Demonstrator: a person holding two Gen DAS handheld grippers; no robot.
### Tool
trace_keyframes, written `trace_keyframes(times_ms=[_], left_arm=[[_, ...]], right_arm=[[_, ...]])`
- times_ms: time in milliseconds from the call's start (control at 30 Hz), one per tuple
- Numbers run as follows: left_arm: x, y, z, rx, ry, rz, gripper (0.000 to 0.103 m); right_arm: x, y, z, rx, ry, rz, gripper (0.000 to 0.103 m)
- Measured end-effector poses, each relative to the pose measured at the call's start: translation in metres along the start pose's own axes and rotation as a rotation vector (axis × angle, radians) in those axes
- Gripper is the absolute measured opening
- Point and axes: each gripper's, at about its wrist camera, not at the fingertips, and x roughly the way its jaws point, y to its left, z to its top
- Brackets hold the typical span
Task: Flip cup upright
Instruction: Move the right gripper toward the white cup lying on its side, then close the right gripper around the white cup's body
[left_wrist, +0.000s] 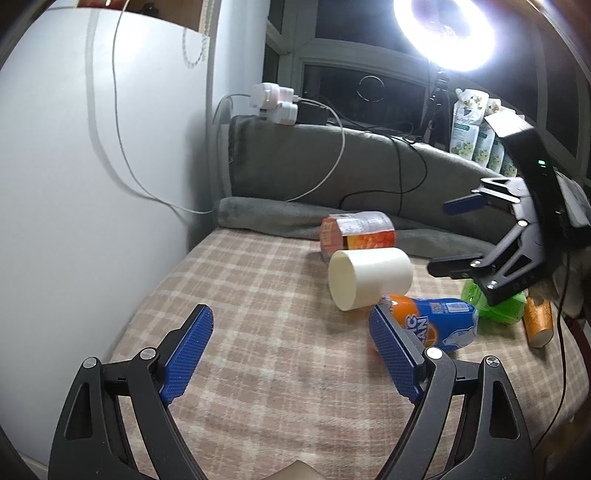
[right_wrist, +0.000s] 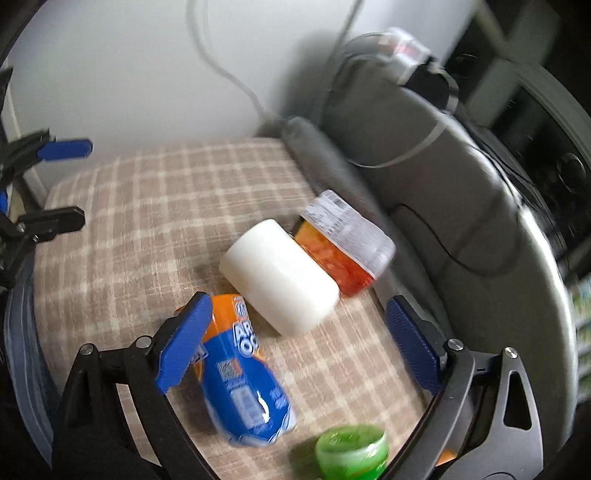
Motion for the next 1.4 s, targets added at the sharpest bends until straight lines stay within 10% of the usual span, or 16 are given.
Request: trace_keyframes(times_ms=[667,1400], left_arm=[[0.017,0.036,0.001,-0.09,0.031,0.03,0.086],[0.023,0.043,-0.001,-0.115,0.05,0.032,0.086]], right_arm=[[0.081,0.009,0.043,-0.241,0.237,0.255,0.085],[0.132,0.025,0.041,-0.39,0.338,0.189,0.083]])
